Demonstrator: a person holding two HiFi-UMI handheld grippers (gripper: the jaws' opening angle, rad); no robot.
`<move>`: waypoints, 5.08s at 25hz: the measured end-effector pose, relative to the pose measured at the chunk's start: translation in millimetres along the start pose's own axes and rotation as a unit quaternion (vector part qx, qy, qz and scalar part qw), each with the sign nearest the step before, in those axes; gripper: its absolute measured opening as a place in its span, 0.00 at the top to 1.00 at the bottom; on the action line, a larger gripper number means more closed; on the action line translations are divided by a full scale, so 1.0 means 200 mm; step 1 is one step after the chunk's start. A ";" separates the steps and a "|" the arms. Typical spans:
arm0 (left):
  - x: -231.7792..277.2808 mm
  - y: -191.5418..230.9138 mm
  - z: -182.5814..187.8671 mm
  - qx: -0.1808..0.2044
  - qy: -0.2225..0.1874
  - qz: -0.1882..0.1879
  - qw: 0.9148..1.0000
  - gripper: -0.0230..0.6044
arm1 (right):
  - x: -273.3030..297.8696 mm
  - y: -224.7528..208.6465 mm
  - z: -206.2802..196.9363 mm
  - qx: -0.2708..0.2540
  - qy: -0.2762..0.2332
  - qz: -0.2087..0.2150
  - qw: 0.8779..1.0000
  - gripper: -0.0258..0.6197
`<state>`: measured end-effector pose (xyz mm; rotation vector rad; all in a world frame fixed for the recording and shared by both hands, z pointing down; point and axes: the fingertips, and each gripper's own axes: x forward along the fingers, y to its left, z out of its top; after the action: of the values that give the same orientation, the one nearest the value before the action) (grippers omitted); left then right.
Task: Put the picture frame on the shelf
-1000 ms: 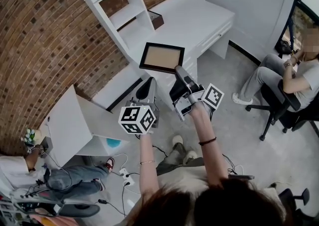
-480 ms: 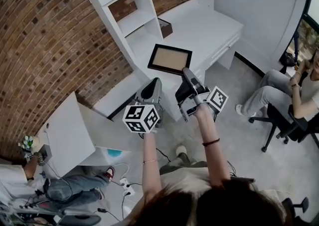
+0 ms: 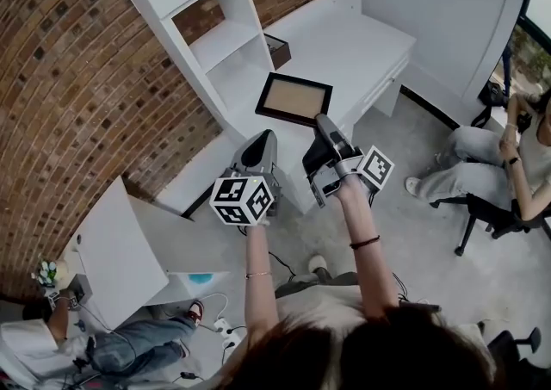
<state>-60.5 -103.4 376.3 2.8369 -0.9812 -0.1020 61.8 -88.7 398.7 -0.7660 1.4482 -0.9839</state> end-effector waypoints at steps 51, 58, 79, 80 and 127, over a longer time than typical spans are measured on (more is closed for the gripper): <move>0.68 0.62 0.07 -0.005 -0.016 0.073 0.997 0.95 | 0.90 -0.43 0.30 0.037 0.065 -0.006 0.997 0.85; 0.82 0.72 0.08 -0.009 -0.018 0.108 0.994 0.95 | 1.09 -0.51 0.35 0.051 0.102 -0.012 0.993 0.85; 0.92 0.86 0.10 -0.012 -0.028 0.178 0.983 0.95 | 1.33 -0.62 0.31 0.077 0.180 -0.015 0.980 0.85; 0.92 0.86 0.10 -0.012 -0.027 0.179 0.983 0.95 | 1.34 -0.62 0.30 0.078 0.180 -0.015 0.980 0.85; 1.10 1.45 0.07 -0.027 0.005 0.169 0.985 0.95 | 1.90 -0.97 0.09 0.079 0.197 -0.034 0.977 0.85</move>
<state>-65.7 -467.6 401.7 2.5763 -1.4150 -0.0776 19.3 -513.6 407.2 -0.5244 1.6643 -1.3423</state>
